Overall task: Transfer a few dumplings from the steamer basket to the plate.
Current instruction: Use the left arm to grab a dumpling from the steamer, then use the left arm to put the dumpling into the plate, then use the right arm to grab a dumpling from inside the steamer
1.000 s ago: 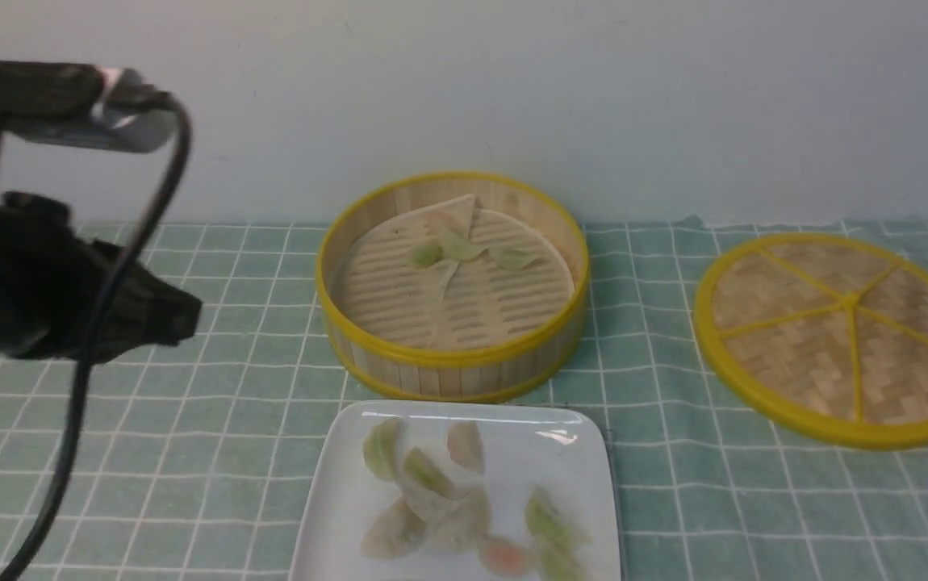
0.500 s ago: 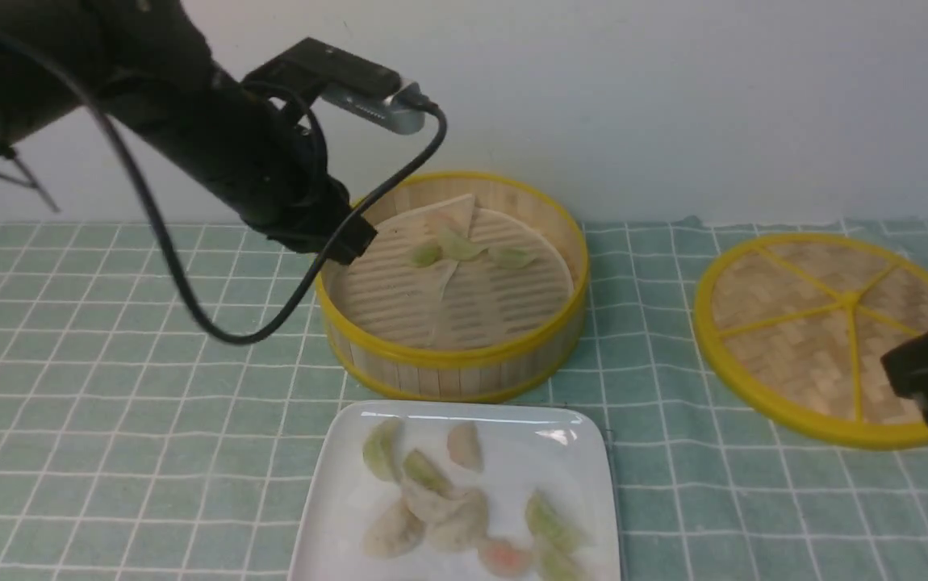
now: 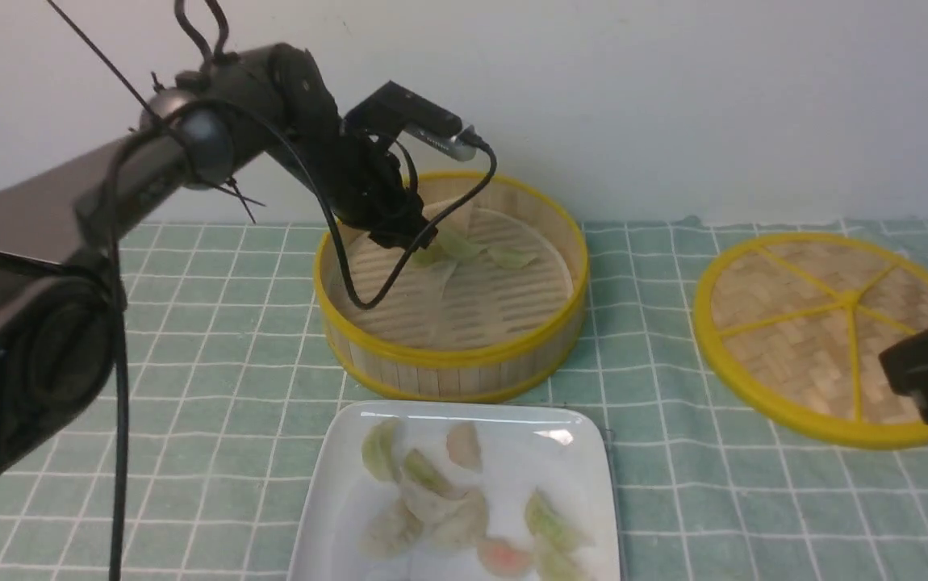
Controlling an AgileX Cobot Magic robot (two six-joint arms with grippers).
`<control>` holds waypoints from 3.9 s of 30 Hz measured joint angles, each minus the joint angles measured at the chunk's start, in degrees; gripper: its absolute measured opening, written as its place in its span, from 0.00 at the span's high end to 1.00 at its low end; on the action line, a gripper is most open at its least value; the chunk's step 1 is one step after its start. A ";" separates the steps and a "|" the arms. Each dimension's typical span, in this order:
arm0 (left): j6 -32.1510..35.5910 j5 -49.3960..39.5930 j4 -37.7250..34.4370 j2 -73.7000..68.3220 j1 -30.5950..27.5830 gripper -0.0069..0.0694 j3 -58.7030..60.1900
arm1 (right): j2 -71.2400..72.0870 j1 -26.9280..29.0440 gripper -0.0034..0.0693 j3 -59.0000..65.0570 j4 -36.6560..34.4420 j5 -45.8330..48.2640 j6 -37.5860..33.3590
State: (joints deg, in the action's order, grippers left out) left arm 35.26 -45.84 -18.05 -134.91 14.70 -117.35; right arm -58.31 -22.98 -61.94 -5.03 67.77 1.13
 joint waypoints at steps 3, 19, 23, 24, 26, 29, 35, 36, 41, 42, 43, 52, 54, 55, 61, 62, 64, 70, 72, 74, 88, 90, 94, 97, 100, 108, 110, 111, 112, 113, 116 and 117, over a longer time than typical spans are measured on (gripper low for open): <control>1.74 3.23 0.07 -2.36 0.00 0.39 -0.16 | 0.00 0.00 0.97 0.00 0.00 0.00 0.00; -2.88 -7.40 0.25 -1.24 0.02 0.76 -3.52 | 0.00 0.00 0.97 0.00 0.00 -0.04 0.00; -6.02 -14.38 0.28 3.45 0.02 0.76 -6.59 | 0.00 0.00 0.97 0.00 -0.37 -0.04 0.05; -6.33 -15.85 0.28 4.34 0.02 0.76 -6.90 | 0.00 0.00 0.97 0.00 -0.55 -0.04 0.05; -7.72 -20.64 0.23 7.40 0.02 0.76 -8.13 | 0.00 0.00 0.97 0.00 -1.32 0.08 0.05; -10.25 -24.44 -0.07 12.90 0.02 0.76 -8.06 | 0.00 0.00 0.97 0.00 -2.54 0.57 0.05; -18.57 -24.45 -0.08 23.69 0.43 0.76 5.46 | 0.00 0.00 0.97 0.00 -2.60 0.63 0.05; -19.40 -24.45 0.21 26.05 0.86 0.76 10.37 | 0.00 0.00 0.97 0.00 -2.60 0.63 0.05; -20.19 -24.45 0.78 36.14 5.71 0.76 34.63 | 0.00 0.00 0.97 0.00 -3.33 0.63 0.05; -20.23 -24.45 0.62 37.46 7.16 0.76 38.84 | 0.00 0.00 0.97 0.00 -3.61 0.63 0.05; -20.23 -24.45 0.55 38.07 8.38 0.76 41.14 | 0.00 0.00 0.97 0.00 -3.87 0.63 0.05; -19.79 -8.18 2.50 37.24 18.03 0.75 56.07 | 0.00 0.00 0.97 0.00 -5.90 0.14 -0.17; -19.65 -4.22 2.49 36.15 18.61 0.70 56.13 | 0.00 0.00 0.97 0.00 -5.91 0.08 -0.23; -19.57 -3.08 2.22 35.74 18.68 0.65 56.13 | 0.00 0.00 0.97 0.00 -5.91 0.08 -0.45; -19.57 -2.38 -0.39 34.39 18.68 0.30 56.15 | -0.52 0.00 0.97 -0.46 -6.02 -4.01 -1.58; -19.57 -2.46 -0.45 34.39 18.68 0.29 56.15 | -0.52 0.00 0.97 -0.59 -6.02 -4.13 -1.69; -20.43 -3.97 -0.75 34.45 18.68 0.25 55.28 | -3.06 0.00 0.97 -3.34 -6.65 -3.86 -2.86; -27.24 -6.25 4.56 43.05 16.57 0.61 53.11 | -17.13 0.00 0.97 -15.60 -8.90 0.20 -9.19; -28.85 -8.42 7.28 48.48 15.45 0.78 53.11 | -21.73 0.00 0.97 -19.54 -9.21 0.85 -10.84; -30.45 -10.24 9.10 53.10 14.39 0.86 53.11 | -25.70 0.00 0.97 -22.83 -9.53 0.90 -12.64; -41.71 -19.56 19.01 88.34 12.62 0.92 60.18 | -53.86 0.00 0.89 -38.69 -10.58 -17.05 -29.05; -44.60 -21.98 21.29 91.37 12.62 0.92 60.18 | -58.16 0.00 0.81 -42.15 -10.78 -17.26 -30.62; -49.18 -26.09 27.99 95.48 12.62 0.92 60.18 | -67.82 0.00 0.61 -51.28 -10.91 -16.36 -33.25; -51.77 -26.29 31.74 97.25 12.62 0.92 60.32 | -73.83 0.00 0.48 -58.29 -10.96 -14.43 -33.64; -53.50 -26.44 32.52 98.69 12.62 0.92 60.57 | -79.44 0.00 0.40 -64.86 -11.71 -12.73 -33.81; -54.09 -26.96 32.90 99.37 12.62 0.92 60.57 | -89.48 0.00 0.39 -74.82 -12.31 -9.20 -31.99; -54.14 -27.13 33.08 99.37 12.62 0.92 60.57 | -89.95 0.00 0.49 -75.82 -12.09 -8.40 -29.59; -54.14 -27.12 33.19 99.37 12.62 0.92 60.57 | -89.95 0.00 0.57 -75.89 -11.85 -8.15 -28.41; -54.14 -27.12 33.25 99.37 12.62 0.92 60.57 | -89.95 0.00 0.59 -75.95 -11.86 -8.04 -28.20; -54.14 -27.14 33.63 99.37 12.62 0.92 60.57 | -89.60 0.00 0.73 -75.95 -11.51 -6.63 -26.53; -54.14 -27.20 34.54 99.37 12.62 0.92 60.57 | -87.45 0.00 0.74 -75.84 -10.94 -2.09 -24.34; -54.14 -27.20 34.81 99.37 12.62 0.92 60.57 | -85.96 0.00 0.74 -75.73 -10.95 0.14 -23.88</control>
State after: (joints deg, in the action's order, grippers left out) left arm -18.88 -73.03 16.76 -35.55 27.32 -56.78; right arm -144.27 -22.98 -137.67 -15.99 67.92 -22.75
